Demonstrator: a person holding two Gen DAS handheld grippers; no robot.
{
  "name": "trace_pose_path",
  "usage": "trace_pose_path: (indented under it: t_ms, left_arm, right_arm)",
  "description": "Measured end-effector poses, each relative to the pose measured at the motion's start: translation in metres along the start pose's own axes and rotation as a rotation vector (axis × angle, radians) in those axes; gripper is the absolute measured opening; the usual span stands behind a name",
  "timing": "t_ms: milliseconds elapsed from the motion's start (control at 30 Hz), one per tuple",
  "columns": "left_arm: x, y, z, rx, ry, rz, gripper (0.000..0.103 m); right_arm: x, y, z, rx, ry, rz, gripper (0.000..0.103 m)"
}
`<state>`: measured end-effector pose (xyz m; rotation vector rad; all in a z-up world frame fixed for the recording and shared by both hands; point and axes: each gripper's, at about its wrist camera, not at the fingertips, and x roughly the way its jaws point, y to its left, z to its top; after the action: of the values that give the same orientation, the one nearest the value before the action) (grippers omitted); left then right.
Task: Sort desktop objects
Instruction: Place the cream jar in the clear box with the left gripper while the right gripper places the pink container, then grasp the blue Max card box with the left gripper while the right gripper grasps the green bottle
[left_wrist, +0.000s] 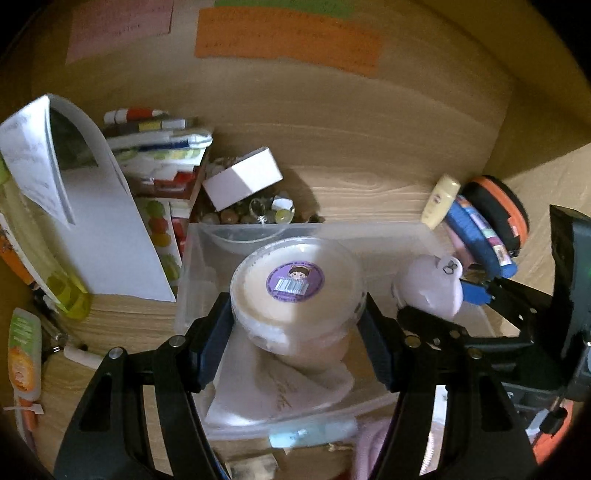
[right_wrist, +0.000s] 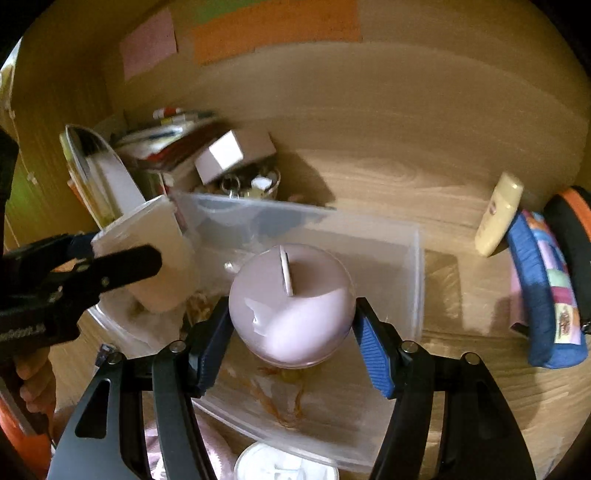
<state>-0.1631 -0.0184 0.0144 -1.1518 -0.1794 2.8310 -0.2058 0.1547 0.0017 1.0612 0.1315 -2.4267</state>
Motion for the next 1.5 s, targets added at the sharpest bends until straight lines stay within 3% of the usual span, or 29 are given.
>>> trace_pose_path:
  t_ms: [467,767,867,1033,1133,1200,1400,1500]
  left_arm:
    - [0.032,0.003,-0.01,0.024,0.055,0.002,0.065]
    - [0.03,0.002,-0.01,0.025,0.039,0.018,0.065]
    - [0.022,0.002,-0.01,0.015,0.023,0.017,0.065]
    - [0.005,-0.003,-0.007,0.03,-0.014,0.02,0.066]
    - [-0.012,-0.004,-0.005,0.036,-0.047,0.022,0.072]
    - [-0.023,-0.005,-0.005,0.039,-0.067,0.023,0.077]
    - [-0.065,-0.008,-0.012,0.067,-0.16,0.028,0.09]
    - [-0.083,-0.009,-0.02,0.09,-0.2,0.046,0.093]
  right_arm:
    - [0.017,0.011,-0.003,-0.059,0.027,-0.055,0.061]
    - [0.017,0.011,-0.005,-0.053,0.013,-0.058,0.062]
    - [0.014,0.01,-0.005,-0.041,0.012,-0.045,0.073]
    - [0.002,0.012,-0.001,-0.05,-0.007,-0.055,0.075]
    - [-0.014,0.015,0.002,-0.048,-0.029,-0.066,0.077]
    - [-0.026,0.016,0.002,-0.046,-0.055,-0.071,0.085]
    - [-0.06,0.014,-0.006,-0.021,-0.081,-0.034,0.09]
    - [-0.072,0.004,-0.019,0.023,-0.082,-0.059,0.091]
